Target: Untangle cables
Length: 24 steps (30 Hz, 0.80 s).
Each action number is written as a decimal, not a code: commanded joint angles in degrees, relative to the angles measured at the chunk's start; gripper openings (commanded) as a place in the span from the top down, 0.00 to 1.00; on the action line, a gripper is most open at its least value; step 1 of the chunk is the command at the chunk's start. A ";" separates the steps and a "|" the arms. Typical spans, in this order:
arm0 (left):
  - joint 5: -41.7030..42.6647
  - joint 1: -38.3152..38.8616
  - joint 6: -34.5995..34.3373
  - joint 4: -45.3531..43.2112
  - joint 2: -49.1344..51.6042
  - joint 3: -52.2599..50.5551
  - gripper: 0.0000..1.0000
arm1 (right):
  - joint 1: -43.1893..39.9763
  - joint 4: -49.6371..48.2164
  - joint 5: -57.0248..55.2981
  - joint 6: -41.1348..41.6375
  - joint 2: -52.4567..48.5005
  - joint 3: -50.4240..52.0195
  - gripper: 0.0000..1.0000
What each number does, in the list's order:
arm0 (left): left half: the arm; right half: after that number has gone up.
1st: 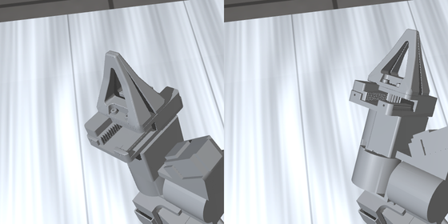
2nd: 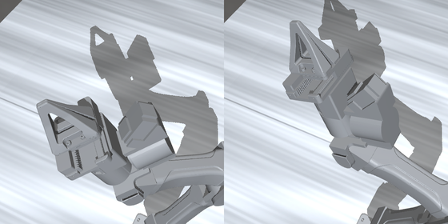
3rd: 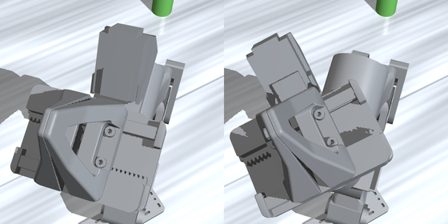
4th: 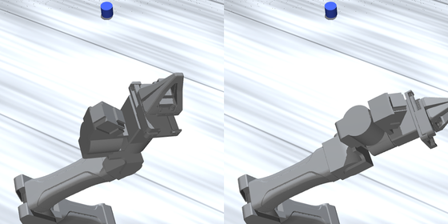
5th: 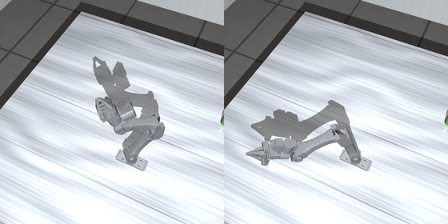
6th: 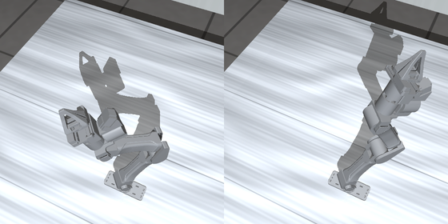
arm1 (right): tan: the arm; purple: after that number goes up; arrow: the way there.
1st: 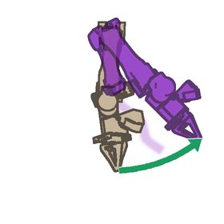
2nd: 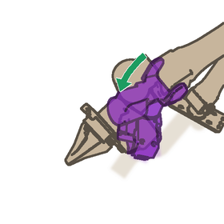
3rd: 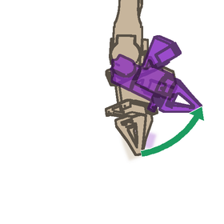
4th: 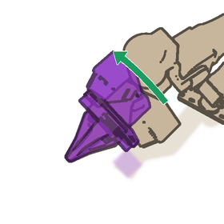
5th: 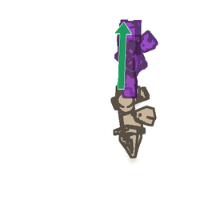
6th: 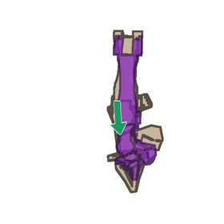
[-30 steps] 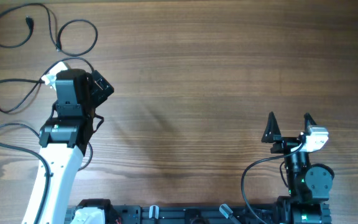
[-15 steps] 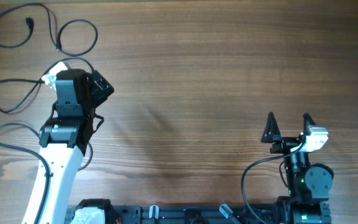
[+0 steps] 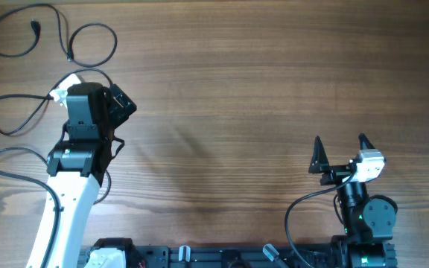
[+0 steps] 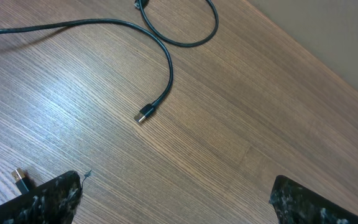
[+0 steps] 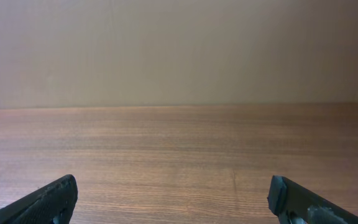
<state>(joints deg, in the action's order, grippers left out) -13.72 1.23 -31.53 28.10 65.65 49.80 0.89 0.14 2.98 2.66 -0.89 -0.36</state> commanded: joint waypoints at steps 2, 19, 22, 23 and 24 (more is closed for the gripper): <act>-0.92 0.31 1.14 -0.15 -0.81 0.46 0.00 | 0.22 -0.09 0.70 -1.57 0.66 0.07 0.00; -0.92 0.31 1.14 -0.13 -0.81 0.46 0.00 | 0.28 -0.15 0.52 -1.16 0.72 0.07 0.00; -0.92 0.31 1.14 -0.13 -0.81 0.46 0.00 | 0.28 -0.17 0.52 -1.18 0.72 0.07 0.00; -0.92 0.31 1.14 -0.13 -0.81 0.46 0.01 | 0.28 -0.17 0.52 -1.16 0.72 0.07 0.00; -0.92 0.31 1.14 -0.13 -0.81 0.46 0.00 | 0.28 -0.20 0.55 -1.14 0.72 0.07 0.00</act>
<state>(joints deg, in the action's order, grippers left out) -13.72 1.23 -31.53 28.10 65.65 49.80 0.89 0.14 2.98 2.00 -1.10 -0.36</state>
